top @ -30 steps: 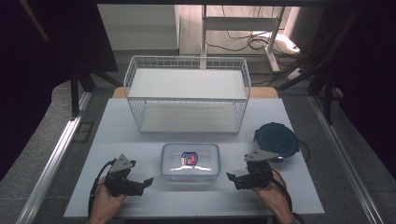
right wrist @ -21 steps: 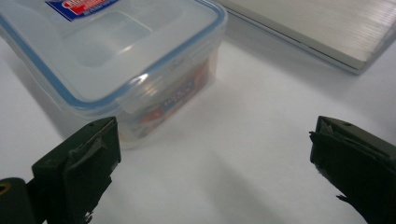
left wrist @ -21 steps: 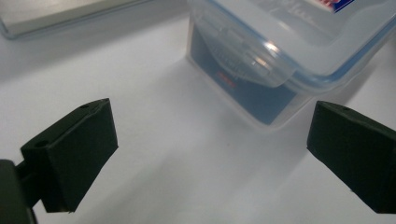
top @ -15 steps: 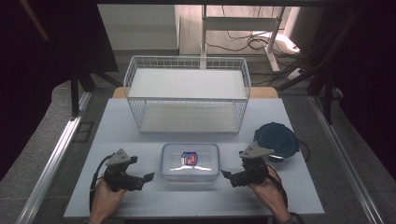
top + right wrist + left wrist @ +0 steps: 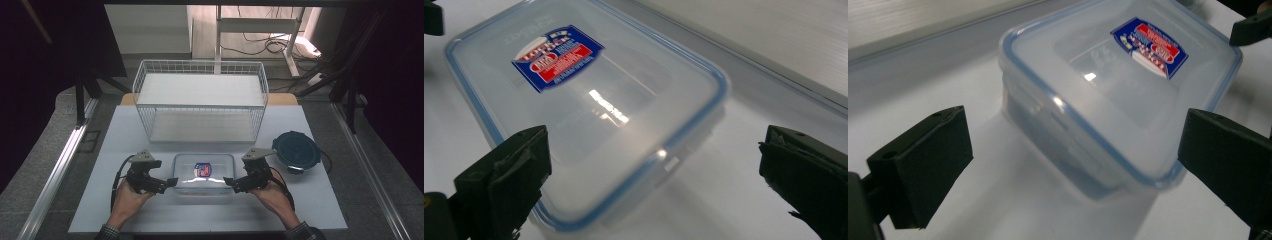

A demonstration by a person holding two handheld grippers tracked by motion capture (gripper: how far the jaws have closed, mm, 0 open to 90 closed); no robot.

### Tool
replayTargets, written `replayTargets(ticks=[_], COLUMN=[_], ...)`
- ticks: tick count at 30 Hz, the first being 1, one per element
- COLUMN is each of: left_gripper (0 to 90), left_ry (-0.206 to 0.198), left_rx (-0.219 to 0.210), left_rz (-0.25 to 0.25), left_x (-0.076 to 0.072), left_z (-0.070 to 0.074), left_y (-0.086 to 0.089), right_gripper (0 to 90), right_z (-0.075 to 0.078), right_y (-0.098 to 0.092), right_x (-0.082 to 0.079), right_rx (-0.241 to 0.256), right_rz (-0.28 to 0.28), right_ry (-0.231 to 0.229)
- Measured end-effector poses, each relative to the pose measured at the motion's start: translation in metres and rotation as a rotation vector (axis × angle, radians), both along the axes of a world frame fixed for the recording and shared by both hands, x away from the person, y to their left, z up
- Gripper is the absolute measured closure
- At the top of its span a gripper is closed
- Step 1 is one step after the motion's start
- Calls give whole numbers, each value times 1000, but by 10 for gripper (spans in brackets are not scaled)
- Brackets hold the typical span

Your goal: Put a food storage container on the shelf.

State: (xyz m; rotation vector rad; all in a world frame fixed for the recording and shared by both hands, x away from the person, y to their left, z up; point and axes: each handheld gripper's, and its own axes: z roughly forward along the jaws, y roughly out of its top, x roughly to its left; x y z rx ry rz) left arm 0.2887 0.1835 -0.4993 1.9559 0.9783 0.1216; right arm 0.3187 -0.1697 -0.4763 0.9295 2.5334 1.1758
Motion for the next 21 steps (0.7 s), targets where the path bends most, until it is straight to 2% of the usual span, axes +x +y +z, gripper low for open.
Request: replayTargets(ticks=[4,6,8,10,12,13,14,16,19,21], left_gripper=[0,0,0,0,1,0,0,23,81,164], left_ry=[35,57,94,128,179,201,206,193,191,194], left_rx=[-31,-13,-62,-94,-127,-136,-135,-119,-117,-143], left_rz=[-36,-31,-49,-66,-124,-119,-120,-119,-139,-145], left_x=[13,17,21,23,24,23,23,19,13,8], left_z=[-5,-12,-18,-22,-27,-28,-28,-24,-22,-22], left_y=[-9,-14,-13,-11,-13,-15,-15,-13,-9,-2], right_gripper=[0,0,0,0,0,0,0,0,0,13], right_z=[-1,-3,-7,-11,-14,-17,-20,-22,-23,-24], right_y=[10,13,15,14,11,10,9,8,6,4], right_x=[8,12,16,19,23,24,25,25,21,18], right_rx=[1,9,11,45,76,92,109,121,118,116], right_rz=[7,12,13,14,17,22,30,24,36,48], right_ry=[31,64,86,147,214,252,294,329,353,375])
